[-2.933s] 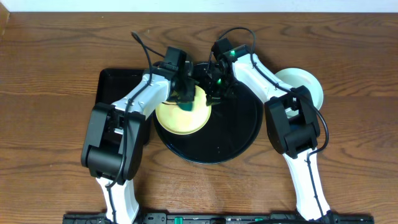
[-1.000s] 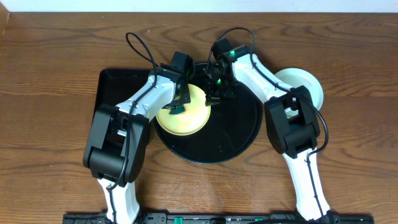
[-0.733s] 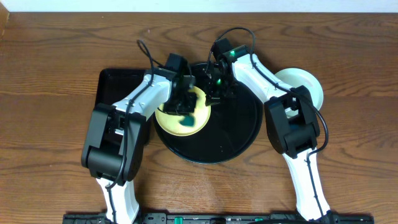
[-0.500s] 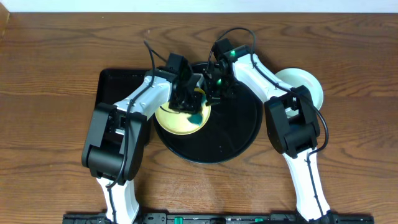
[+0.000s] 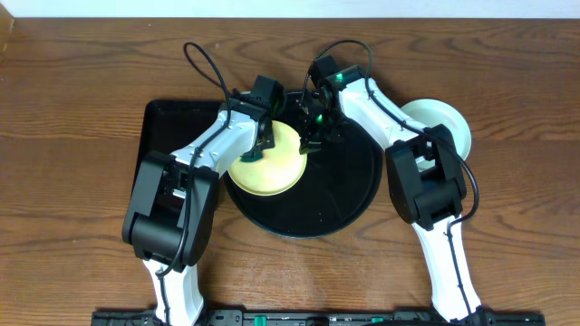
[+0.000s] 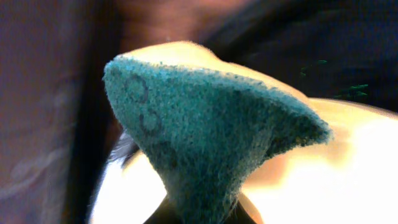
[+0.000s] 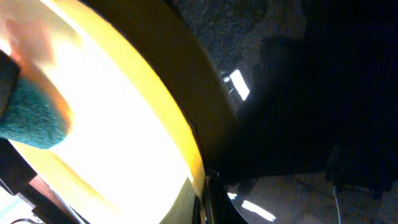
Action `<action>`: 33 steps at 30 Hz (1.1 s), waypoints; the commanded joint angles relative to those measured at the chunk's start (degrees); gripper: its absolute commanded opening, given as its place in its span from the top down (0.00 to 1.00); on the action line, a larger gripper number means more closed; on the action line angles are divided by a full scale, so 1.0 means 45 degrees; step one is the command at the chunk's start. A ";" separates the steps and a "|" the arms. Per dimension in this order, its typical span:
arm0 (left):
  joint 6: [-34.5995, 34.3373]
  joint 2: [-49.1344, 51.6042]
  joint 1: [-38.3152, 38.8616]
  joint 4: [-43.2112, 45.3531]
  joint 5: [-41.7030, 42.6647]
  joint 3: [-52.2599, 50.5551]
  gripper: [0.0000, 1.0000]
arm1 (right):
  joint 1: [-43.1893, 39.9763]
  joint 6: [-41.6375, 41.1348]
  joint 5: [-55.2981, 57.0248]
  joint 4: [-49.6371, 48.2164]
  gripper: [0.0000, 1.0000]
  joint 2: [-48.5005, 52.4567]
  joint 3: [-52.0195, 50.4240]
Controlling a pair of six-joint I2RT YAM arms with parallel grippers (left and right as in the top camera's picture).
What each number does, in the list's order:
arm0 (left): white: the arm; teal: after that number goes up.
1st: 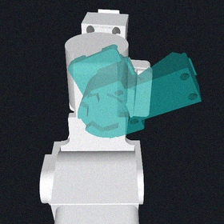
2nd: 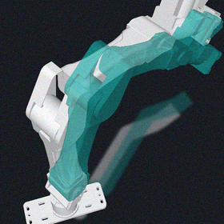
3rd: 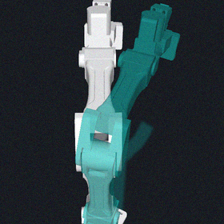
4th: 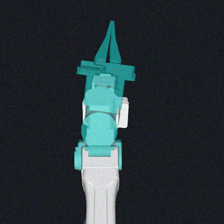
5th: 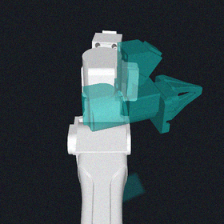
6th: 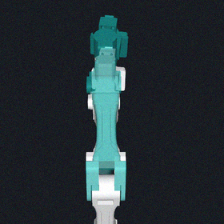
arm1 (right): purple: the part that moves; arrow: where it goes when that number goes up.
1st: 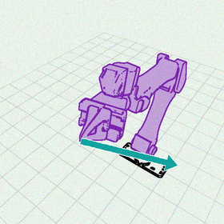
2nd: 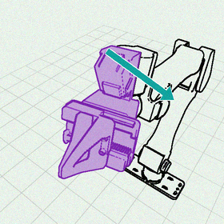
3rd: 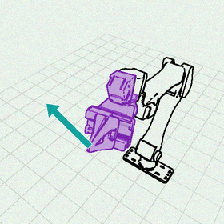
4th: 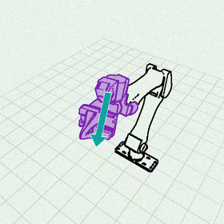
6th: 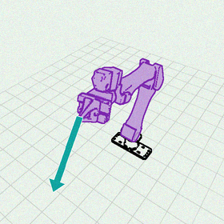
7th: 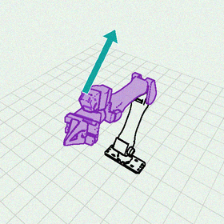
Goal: Clean dirty plates on tray and stack at the side
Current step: 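Scrub the yellow plate's lower edge with the sponge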
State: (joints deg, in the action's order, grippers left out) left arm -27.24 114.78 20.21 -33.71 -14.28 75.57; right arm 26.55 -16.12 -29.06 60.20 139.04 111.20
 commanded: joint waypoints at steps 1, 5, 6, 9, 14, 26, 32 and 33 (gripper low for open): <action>-0.1919 0.0073 -0.0194 -0.1064 -0.1744 -0.0078 0.92 | 0.0180 -0.0112 0.0976 -0.0112 0.99 0.0918 -0.0262; -0.1579 0.0073 -0.0185 -0.1899 0.0471 -0.0078 0.92 | 0.0180 -0.0112 0.0976 -0.0141 0.99 0.0918 -0.0262; -0.1117 0.0073 -0.0189 -0.1982 0.1151 -0.0078 0.92 | 0.0180 -0.0112 0.0976 -0.0141 0.99 0.0918 -0.0262; 0.0797 0.0073 -0.0185 -0.1904 0.3915 -0.0073 0.92 | 0.0180 -0.0117 0.0976 -0.0141 0.99 0.0918 -0.0262; 0.4493 0.0073 -0.0185 -0.1350 1.0681 -0.0073 0.92 | 0.0180 -0.0117 0.0976 -0.0146 0.99 0.0918 -0.0262; 0.1768 0.0039 -0.0486 0.0826 0.7995 0.0505 0.93 | 0.0185 -0.0117 0.0976 -0.0131 0.99 0.0918 -0.0262; 0.1355 -0.0646 -0.1122 -0.0321 0.6475 0.1345 0.92 | 0.0180 -0.0117 0.0981 -0.0131 0.99 0.0918 -0.0262; 0.1350 -0.0845 -0.1219 -0.0510 0.6149 0.1409 0.92 | 0.0180 -0.0117 0.0981 -0.0131 0.99 0.0918 -0.0262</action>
State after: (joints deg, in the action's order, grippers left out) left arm -18.52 114.30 16.62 -34.33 20.16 79.33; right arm 26.70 -16.08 -28.95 60.12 139.04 111.22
